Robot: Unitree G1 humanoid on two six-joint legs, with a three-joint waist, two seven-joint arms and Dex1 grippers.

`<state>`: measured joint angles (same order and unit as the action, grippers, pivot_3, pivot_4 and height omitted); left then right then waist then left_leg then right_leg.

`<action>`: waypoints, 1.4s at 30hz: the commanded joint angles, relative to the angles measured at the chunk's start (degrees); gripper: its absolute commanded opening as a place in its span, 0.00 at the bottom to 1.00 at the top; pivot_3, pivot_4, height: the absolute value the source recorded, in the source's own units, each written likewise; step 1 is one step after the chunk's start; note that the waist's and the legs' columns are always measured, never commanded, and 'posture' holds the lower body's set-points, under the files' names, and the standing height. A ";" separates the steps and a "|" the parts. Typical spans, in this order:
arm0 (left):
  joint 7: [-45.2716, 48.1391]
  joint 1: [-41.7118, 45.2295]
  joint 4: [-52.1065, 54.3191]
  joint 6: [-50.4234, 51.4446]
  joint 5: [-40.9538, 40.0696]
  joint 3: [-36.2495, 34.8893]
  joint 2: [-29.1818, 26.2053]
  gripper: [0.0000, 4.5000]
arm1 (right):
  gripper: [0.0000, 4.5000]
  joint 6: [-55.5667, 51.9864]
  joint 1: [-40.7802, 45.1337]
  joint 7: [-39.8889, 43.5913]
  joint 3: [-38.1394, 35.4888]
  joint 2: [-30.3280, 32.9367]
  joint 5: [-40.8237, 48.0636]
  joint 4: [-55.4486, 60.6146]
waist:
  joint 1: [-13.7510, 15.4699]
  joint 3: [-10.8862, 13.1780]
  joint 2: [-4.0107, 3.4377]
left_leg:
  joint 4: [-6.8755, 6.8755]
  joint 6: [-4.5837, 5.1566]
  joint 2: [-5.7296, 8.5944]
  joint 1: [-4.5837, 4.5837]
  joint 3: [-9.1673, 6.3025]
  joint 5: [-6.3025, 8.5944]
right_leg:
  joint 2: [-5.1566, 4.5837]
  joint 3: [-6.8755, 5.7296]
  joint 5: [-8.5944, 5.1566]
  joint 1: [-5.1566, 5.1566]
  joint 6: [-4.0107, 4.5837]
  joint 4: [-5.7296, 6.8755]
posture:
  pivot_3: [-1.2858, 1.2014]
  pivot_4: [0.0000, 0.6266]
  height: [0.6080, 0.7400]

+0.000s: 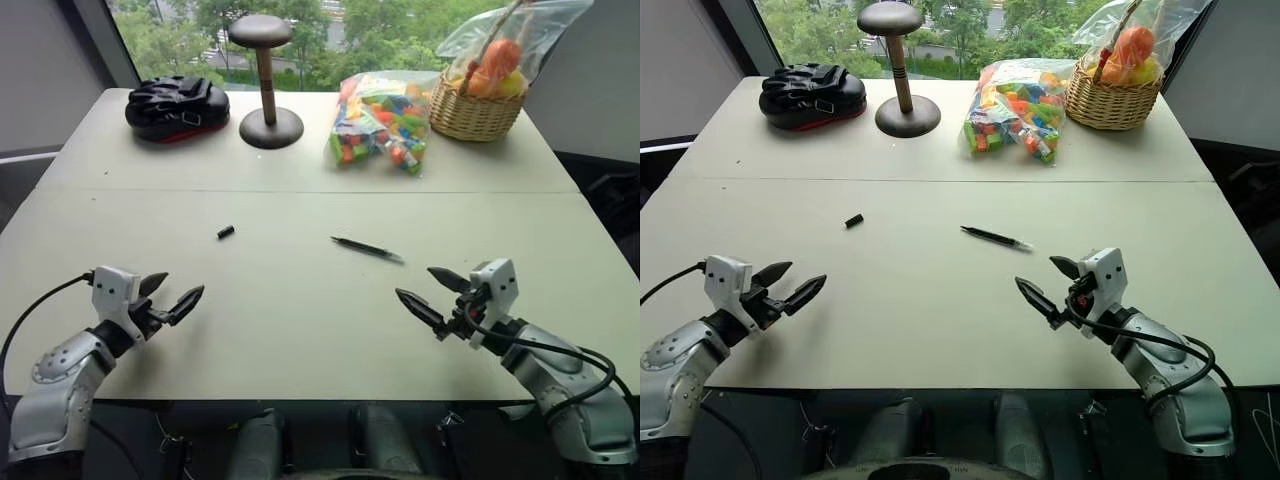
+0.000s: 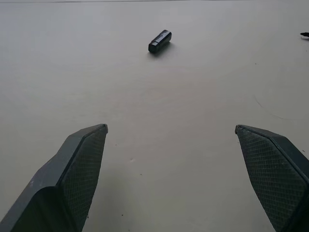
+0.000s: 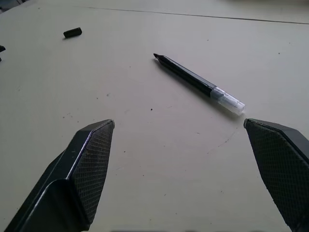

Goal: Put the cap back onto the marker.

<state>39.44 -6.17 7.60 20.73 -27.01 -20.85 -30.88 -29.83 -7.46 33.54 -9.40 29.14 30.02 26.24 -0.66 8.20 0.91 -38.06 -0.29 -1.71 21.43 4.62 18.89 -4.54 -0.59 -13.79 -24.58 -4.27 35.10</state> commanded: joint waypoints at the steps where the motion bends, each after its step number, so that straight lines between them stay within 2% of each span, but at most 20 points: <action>1: -0.08 0.58 1.88 -0.17 -0.65 0.42 -0.01 0.99 | 1.00 1.18 0.26 0.01 -0.43 0.49 -0.24 2.43 | -0.02 0.00 0.00 | 0.00 0.00 0.00 0.00 0.00 0.00 | 0.00 0.00 0.00 0.00 0.00 0.00 | 0.52 0.24 1.00; 30: -1.85 2.09 -0.42 -2.13 1.90 2.06 -0.02 0.99 | 1.00 3.58 3.38 1.12 0.98 1.06 -4.80 -2.01 | 0.01 -0.07 0.13 | -0.18 0.04 -0.09 -0.05 -0.01 -0.01 | 0.64 -0.10 0.02 0.15 -0.08 0.05 | 0.52 0.24 1.00; 33: 1.90 5.61 -1.96 -2.54 1.22 3.65 -1.38 0.99 | 1.00 5.66 6.29 2.65 1.42 2.28 -6.62 -4.99 | 0.01 -0.07 0.14 | -0.20 0.04 -0.12 -0.06 -0.01 -0.01 | 0.69 -0.08 0.03 0.15 -0.09 0.06 | 0.52 0.24 1.00; 37: 9.85 12.67 -5.68 -2.14 0.63 7.31 -4.83 0.99 | 1.00 8.54 11.85 8.72 3.10 5.90 -8.20 -11.18 | 0.14 -0.06 0.15 | -0.33 0.03 -0.09 -0.07 -0.03 -0.02 | 0.81 -0.08 0.02 0.22 -0.08 0.10 | 0.52 0.24 1.00; 42: 20.63 21.80 -14.81 -4.89 3.08 13.62 -7.89 0.99 | 1.00 14.25 22.05 15.69 5.78 7.96 -11.02 -24.98 | -0.17 -0.06 0.14 | -0.37 0.04 -0.06 -0.12 0.02 -0.02 | 0.96 -0.03 0.10 0.25 -0.21 0.11 | 0.52 0.24 1.00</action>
<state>57.32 14.73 -5.33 17.69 -24.59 -8.38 -38.08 -18.24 13.07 47.15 -4.02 36.38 19.93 3.53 -0.83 8.14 1.06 -38.43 -0.25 -1.79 21.32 4.64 18.87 -3.56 -0.62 -13.69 -24.34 -4.48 35.21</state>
